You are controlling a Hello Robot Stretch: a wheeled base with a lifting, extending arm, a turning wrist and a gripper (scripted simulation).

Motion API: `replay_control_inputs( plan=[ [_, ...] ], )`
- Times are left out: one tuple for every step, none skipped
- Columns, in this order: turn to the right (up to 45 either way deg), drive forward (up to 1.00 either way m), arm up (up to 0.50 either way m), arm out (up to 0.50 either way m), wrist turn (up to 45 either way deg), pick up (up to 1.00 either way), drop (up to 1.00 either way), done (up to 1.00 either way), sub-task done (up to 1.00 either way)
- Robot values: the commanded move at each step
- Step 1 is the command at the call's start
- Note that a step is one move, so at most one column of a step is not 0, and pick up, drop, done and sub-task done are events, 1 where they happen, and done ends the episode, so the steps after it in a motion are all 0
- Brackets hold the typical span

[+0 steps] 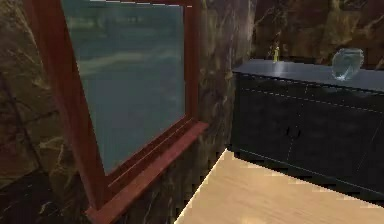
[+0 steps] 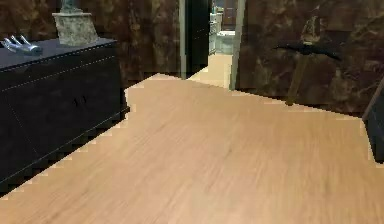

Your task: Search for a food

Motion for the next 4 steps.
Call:
replay_control_inputs(
  plan=[
    [45.0, 0.0, 0.0, 0.0, 0.0, 0.0, 0.0, 0.0, 0.0],
    [45.0, 0.0, 0.0, 0.0, 0.0, 0.0, 0.0, 0.0, 0.0],
    [42.0, 0.0, 0.0, 0.0, 0.0, 0.0, 0.0, 0.0, 0.0],
    [0.0, 1.0, 0.0, 0.0, 0.0, 0.0, 0.0, 0.0, 0.0]
  ],
)
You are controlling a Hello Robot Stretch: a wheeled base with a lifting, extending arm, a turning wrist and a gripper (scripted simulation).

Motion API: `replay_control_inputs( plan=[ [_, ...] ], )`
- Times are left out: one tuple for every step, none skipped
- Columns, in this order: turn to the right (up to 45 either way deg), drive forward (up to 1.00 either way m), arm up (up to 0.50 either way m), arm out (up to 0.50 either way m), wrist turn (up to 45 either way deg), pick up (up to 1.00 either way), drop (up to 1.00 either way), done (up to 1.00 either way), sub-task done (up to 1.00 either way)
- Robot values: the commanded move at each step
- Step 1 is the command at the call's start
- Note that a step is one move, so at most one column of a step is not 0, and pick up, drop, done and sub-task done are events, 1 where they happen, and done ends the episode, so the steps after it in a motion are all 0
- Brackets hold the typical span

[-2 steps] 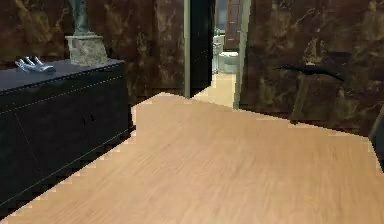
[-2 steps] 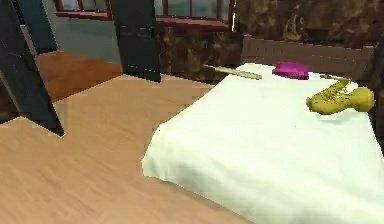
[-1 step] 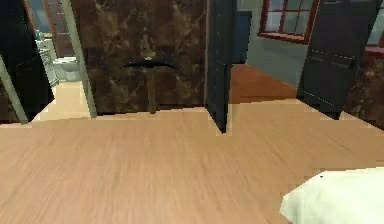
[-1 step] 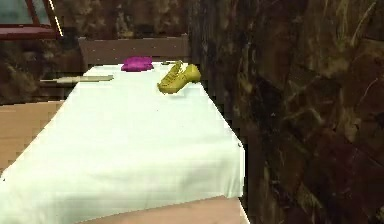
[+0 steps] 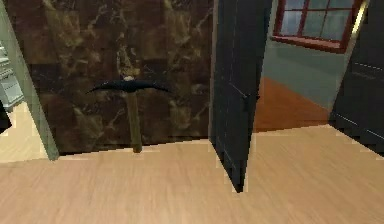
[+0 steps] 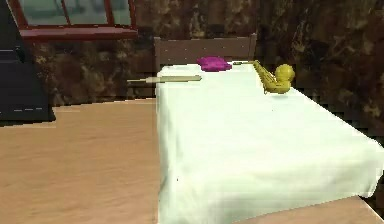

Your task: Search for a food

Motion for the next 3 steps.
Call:
replay_control_inputs(
  plan=[
    [0.0, 0.35, 0.0, 0.0, 0.0, 0.0, 0.0, 0.0, 0.0],
    [30.0, 0.0, 0.0, 0.0, 0.0, 0.0, 0.0, 0.0, 0.0],
    [3.0, 0.0, 0.0, 0.0, 0.0, 0.0, 0.0, 0.0, 0.0]
  ],
)
